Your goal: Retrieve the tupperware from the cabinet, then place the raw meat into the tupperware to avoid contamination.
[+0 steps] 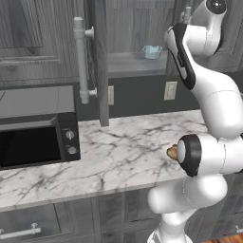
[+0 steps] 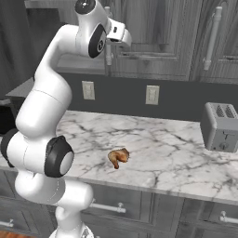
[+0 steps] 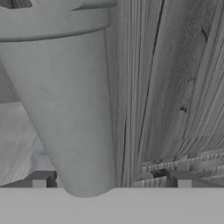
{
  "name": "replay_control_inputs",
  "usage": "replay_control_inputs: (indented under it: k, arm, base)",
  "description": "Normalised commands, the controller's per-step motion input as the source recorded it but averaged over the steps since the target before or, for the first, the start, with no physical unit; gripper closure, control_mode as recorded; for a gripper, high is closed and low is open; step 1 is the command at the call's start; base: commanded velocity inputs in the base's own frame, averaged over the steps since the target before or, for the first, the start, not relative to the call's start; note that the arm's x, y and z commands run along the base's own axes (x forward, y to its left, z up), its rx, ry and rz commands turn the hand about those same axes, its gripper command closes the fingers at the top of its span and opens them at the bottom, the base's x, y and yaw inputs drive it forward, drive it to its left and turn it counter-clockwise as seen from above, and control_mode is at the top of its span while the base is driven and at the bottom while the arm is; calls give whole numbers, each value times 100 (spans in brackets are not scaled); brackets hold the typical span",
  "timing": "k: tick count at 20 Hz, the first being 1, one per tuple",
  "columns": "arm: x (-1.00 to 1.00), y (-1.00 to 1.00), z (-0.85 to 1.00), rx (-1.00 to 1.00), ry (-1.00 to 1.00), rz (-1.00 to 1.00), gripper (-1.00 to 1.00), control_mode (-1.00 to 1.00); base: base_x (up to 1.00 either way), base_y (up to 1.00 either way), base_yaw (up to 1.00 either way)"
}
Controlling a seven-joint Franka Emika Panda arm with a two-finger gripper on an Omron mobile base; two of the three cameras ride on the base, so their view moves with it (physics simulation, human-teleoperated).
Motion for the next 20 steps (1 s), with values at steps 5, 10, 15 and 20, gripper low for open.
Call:
replay_control_inputs:
  k: [5,10,15,20]
  arm:
    - [38,9,-9,0,0,-1,100,-100]
    - [29,5,-5,0,0,-1,100,-100]
    - [21,2,-5,0,0,-1,100,-100]
    - [-16,-6,-1,1,0,-5,100,-100]
  base:
    - [0,0,0]
    - [0,0,0]
    - [0,0,0]
    - [0,0,0]
